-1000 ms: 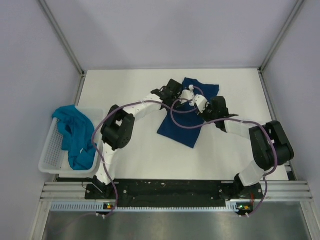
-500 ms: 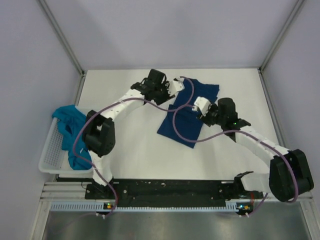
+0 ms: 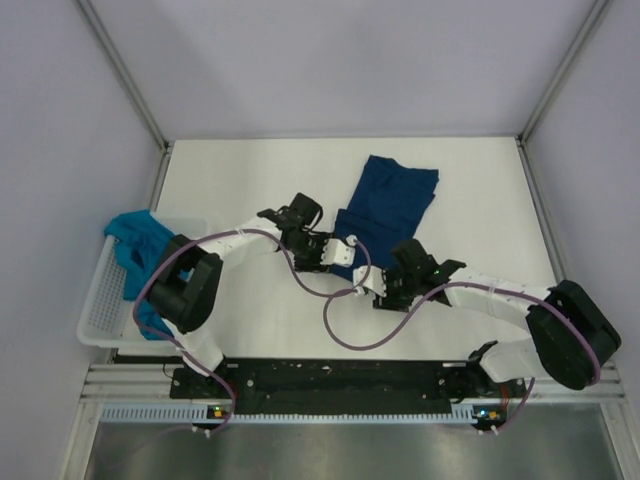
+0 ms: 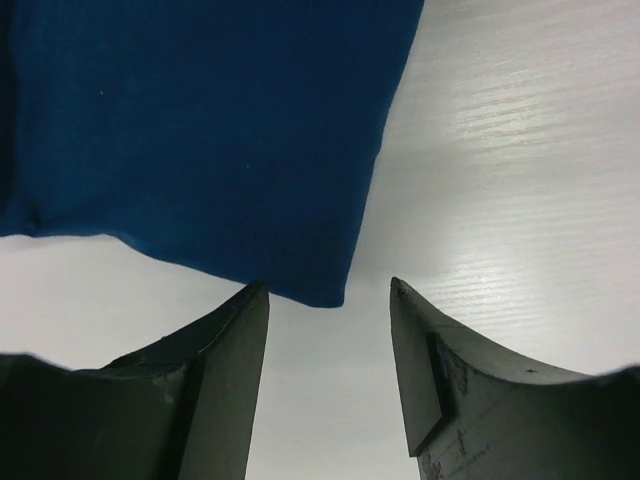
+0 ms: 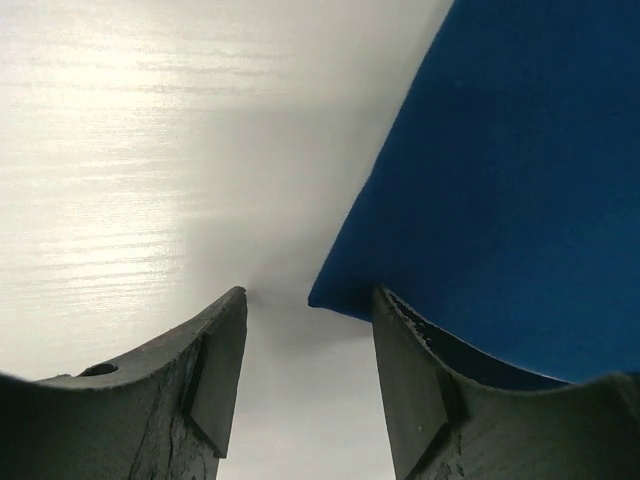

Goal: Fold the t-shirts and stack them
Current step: Grab one side of the 2/3 rectangular tshirt with both arms

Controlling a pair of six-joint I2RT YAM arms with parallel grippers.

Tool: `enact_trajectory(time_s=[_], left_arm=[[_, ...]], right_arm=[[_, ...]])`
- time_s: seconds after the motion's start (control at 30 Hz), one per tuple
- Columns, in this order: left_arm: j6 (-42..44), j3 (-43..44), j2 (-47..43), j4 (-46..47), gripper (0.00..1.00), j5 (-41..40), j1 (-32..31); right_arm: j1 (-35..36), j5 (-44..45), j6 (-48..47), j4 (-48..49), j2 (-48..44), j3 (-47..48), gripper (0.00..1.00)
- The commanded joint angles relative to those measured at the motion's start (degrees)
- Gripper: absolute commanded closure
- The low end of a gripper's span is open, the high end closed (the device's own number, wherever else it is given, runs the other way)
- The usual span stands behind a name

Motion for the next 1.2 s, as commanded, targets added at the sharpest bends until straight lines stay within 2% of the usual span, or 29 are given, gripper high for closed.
enact_trajectory(time_s=[0.0,0.1,0.23,0.37,0.47,0.57,0.67,0.8,0.87,0.93,0.97,1.03,1.07,1.1,1.17], left_arm=[[3.1,-0.1,1.0,5.2,0.43,0.2,-1.5],[2.6,-0.9,1.4,6.9,0.43,-0.3,-1.7],[2.6,-1.0,3.6,7.2,0.45,-3.0,-2.6],[4.5,-0.5,5.0,3.1,0.47,-5.3,-2.9],[6.6,-0.6,5.0,0.1,0.46,-5.6,-2.9],[6.6,-0.9,5.2,1.4,0.46,-7.3,-2.9],[7.0,-0.2,5.8,-0.3,0.46,-7.2,-2.9],[9.8,-0.8,5.0,-4.9,0.45,-5.2,-3.0],[9.8,-1.6,4.9,-3.8,0.46,-5.3,-3.0],[8.8,-2.2,5.1,-1.5,0.51,-6.1,-3.0],[8.0,-2.4,5.4,-0.4,0.58,-6.5,-3.0],[6.0,-3.2,5.7,3.3,0.76,-7.3,-3.1],[4.9,-3.4,5.9,4.6,0.90,-8.0,-3.1],[4.1,-3.4,6.0,5.6,1.00,-8.5,-3.2],[1.5,-3.1,5.6,6.4,1.00,-9.4,-3.1]], right_arm=[[0.9,2.5,1.4,3.3,3.2,0.8,0.47],[1.0,4.3,2.1,4.8,4.6,0.9,0.48],[1.0,6.0,3.0,6.7,6.3,0.9,0.56],[0.9,7.3,3.8,5.6,7.8,1.2,0.77],[1.1,7.9,3.7,4.6,7.4,1.3,0.85],[1.1,7.4,3.2,4.2,7.0,1.5,0.96],[1.1,8.0,3.1,3.7,6.6,1.5,1.00],[1.1,8.4,3.1,3.5,6.0,1.6,1.00],[1.1,8.4,3.1,3.5,5.9,1.6,1.00],[1.2,8.5,3.2,3.5,5.8,1.6,1.00],[1.1,8.6,3.2,3.5,5.7,1.6,1.00],[1.1,8.6,3.4,3.5,5.3,1.6,1.00],[1.1,8.4,3.5,3.5,5.0,1.6,1.00],[1.1,8.3,3.6,3.5,4.5,1.6,1.00],[1.1,8.2,3.8,3.5,3.2,1.6,1.00]])
